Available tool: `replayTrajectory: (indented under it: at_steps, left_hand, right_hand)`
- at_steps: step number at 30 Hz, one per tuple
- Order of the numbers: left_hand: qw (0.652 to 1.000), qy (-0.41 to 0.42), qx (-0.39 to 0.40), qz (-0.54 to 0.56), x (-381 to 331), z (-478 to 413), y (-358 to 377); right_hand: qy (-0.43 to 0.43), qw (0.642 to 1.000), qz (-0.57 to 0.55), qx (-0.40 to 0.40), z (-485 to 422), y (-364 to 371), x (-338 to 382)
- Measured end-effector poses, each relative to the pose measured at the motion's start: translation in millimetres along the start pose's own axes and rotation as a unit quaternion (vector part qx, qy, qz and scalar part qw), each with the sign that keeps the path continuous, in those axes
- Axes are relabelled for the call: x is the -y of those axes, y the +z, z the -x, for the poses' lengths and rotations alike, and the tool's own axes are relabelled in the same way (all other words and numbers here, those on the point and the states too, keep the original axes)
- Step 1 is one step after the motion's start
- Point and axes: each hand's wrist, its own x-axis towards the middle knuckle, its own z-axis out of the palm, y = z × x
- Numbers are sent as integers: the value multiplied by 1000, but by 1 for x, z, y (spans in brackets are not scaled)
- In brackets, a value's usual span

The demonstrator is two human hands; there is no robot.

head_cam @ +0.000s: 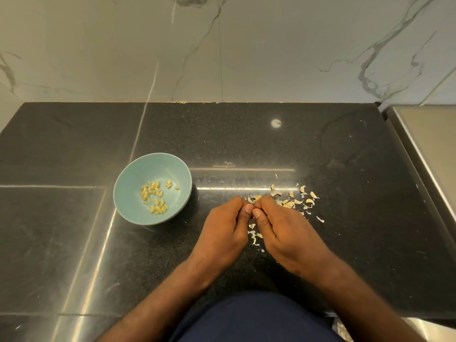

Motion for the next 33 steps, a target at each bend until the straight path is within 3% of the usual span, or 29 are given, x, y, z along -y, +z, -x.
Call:
replayTrajectory:
  at_steps: [4, 7, 10, 13, 16, 19, 23, 25, 27, 30, 33]
  left_hand:
    - [998, 39, 1, -45, 2, 0, 0]
    - [990, 95, 40, -96, 6, 0, -5]
    - [981, 128, 49, -135, 8, -4, -10]
    - [994, 92, 46, -21, 1, -6, -10]
    - [988, -25, 59, 139, -17, -4, -9]
    - [942, -160, 83, 284, -27, -3, -9]
    - [863, -284, 114, 401, -31, -3, -14]
    - [842, -305, 120, 430, -33, -3, -14]
    - [858, -290, 103, 412, -36, -4, -11]
    - [974, -97, 23, 201, -27, -6, -4]
    - [998, 63, -26, 17, -6, -9, -2]
  right_hand:
    - [61, 991, -116, 17, -1, 3, 3]
    - [201, 922, -325, 63, -2, -2, 10]
    - [257, 856, -438, 91, -2, -7, 15]
    - [244, 852, -455, 84, -2, -5, 17]
    - [157, 913, -375, 20, -2, 0, 16]
    - [9, 982, -184, -52, -3, 6, 4]
    - [-139, 985, 65, -75, -6, 3, -17]
    - [-154, 981, 83, -83, -8, 4, -20]
    - [-124, 986, 33, -105, -7, 6, -14]
    - [13, 979, -169, -116, -5, 13, 3]
    - [162, 899, -401, -61, -2, 13, 27]
